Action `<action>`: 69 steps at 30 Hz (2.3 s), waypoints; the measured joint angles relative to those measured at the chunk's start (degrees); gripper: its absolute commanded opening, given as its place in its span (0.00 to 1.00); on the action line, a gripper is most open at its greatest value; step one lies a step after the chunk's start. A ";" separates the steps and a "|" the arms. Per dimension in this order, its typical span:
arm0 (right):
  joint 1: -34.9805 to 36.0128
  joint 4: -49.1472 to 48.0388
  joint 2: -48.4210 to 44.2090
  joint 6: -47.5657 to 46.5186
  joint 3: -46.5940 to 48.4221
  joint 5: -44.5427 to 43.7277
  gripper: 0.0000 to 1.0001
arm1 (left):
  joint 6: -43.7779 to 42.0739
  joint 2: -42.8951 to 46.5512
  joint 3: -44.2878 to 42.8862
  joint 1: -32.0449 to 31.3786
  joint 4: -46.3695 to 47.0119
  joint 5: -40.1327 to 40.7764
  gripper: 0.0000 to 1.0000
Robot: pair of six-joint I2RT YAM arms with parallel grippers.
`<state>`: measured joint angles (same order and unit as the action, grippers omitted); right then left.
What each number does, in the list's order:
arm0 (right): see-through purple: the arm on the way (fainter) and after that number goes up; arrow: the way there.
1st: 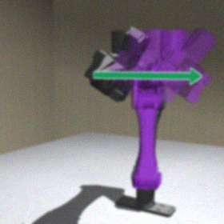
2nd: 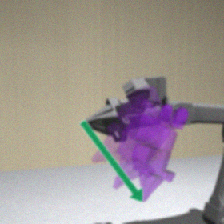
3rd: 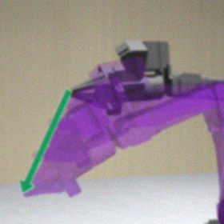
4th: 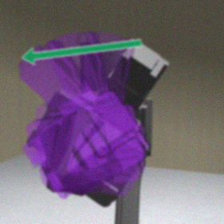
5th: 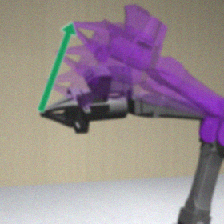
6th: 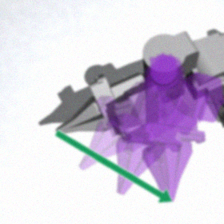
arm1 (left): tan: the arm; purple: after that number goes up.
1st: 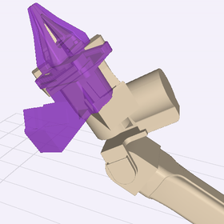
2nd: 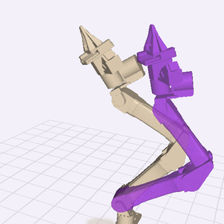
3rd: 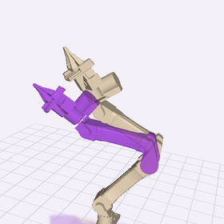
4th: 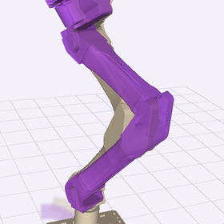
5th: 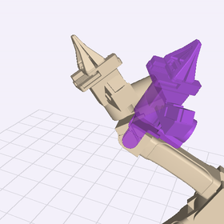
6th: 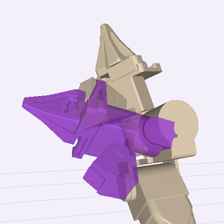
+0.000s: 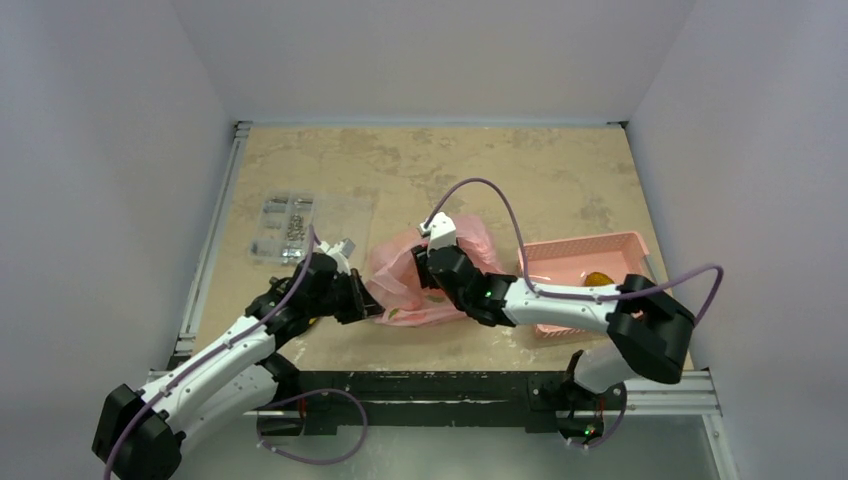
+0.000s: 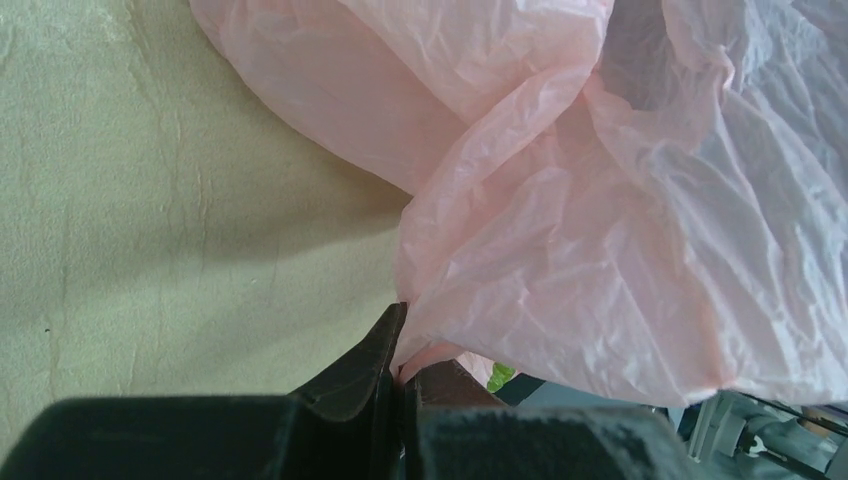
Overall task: Take the fake fruits out of the plastic bag
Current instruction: Take out the fake fruit from the plastic bag, then place the fake fruit in the bin.
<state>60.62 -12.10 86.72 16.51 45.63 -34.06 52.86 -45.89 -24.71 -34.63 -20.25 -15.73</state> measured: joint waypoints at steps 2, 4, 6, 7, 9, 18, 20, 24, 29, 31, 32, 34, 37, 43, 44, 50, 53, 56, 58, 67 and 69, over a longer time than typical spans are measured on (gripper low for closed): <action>0.00 1.44 -4.09 0.85 -1.44 3.08 0.02 | -0.15 -0.63 -0.66 0.00 -0.15 0.15 0.00; 0.00 2.80 -7.56 1.68 -2.51 6.54 0.00 | -0.39 -1.22 -1.68 0.00 -0.24 0.39 0.00; 0.00 4.57 -10.75 2.56 -3.23 10.25 0.00 | -0.63 -1.51 -2.67 0.00 -0.26 0.74 0.00; 0.00 5.20 -11.98 2.93 -3.56 11.74 0.00 | -0.94 -1.53 -3.06 0.00 -0.26 0.90 0.00; 0.00 6.49 -14.91 3.78 -4.48 15.98 0.00 | -1.09 -1.57 -3.43 0.00 -0.22 1.05 0.00; 0.07 11.56 -28.96 6.51 -5.55 28.74 0.00 | -1.22 -2.01 -3.58 0.00 -0.33 1.22 0.00; 0.07 12.04 -32.57 7.08 -5.44 29.35 0.00 | -1.20 -2.03 -3.58 0.00 -0.26 1.20 0.00; 0.07 13.88 -36.37 8.13 -3.19 29.16 0.00 | -1.18 -2.49 -3.58 0.00 0.07 1.20 0.00; 0.09 17.27 -37.73 8.59 2.21 25.31 0.00 | -1.16 -3.04 -3.58 0.00 0.09 1.20 0.00; 0.09 20.33 -38.16 9.25 4.98 18.91 0.00 | -1.16 -3.04 -3.58 0.00 0.11 1.18 0.00; 0.07 21.90 -38.51 9.86 6.14 14.71 0.00 | -1.16 -3.04 -3.58 0.00 0.11 1.18 0.00; -0.02 24.76 -39.80 11.72 7.26 5.57 0.00 | -1.16 -3.04 -3.58 0.00 0.13 1.18 0.00; -0.90 30.05 -42.29 14.99 7.28 -7.21 0.00 | -1.18 -3.04 -3.58 0.00 0.13 1.18 0.00; -8.94 42.97 -42.27 25.11 7.30 -22.05 0.00 | -1.18 -3.21 -3.58 0.00 0.26 1.16 0.00; -10.64 44.57 -41.70 26.53 7.26 -22.23 0.00 | -1.18 -3.32 -3.58 0.00 0.37 1.16 0.00; -20.35 48.30 -38.29 32.54 0.61 -17.09 0.00 | -1.18 -3.67 -3.58 0.00 0.52 1.14 0.00; -23.65 48.94 -37.13 33.73 -2.97 -13.60 0.00 | -1.18 -3.67 -3.58 0.00 0.57 1.14 0.00; -28.72 48.02 -36.02 34.45 -5.62 -9.07 0.00 | -1.18 -3.65 -3.58 0.00 0.72 1.14 0.00; -31.89 46.51 -35.56 34.60 -7.78 -6.10 0.00 | -1.18 -3.65 -3.58 0.00 0.94 1.11 0.00; -39.82 39.80 -33.44 33.20 -15.23 5.09 0.00 | -1.16 -3.65 -3.58 0.00 1.38 0.92 0.00; -39.80 38.56 -33.46 32.79 -15.28 5.49 0.10 | -1.16 -3.65 -3.58 0.00 1.40 0.92 0.00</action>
<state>20.82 26.46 53.25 49.30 30.35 -28.58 51.70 -49.54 -28.29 -34.63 -18.85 -14.81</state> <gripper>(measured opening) 0.451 0.006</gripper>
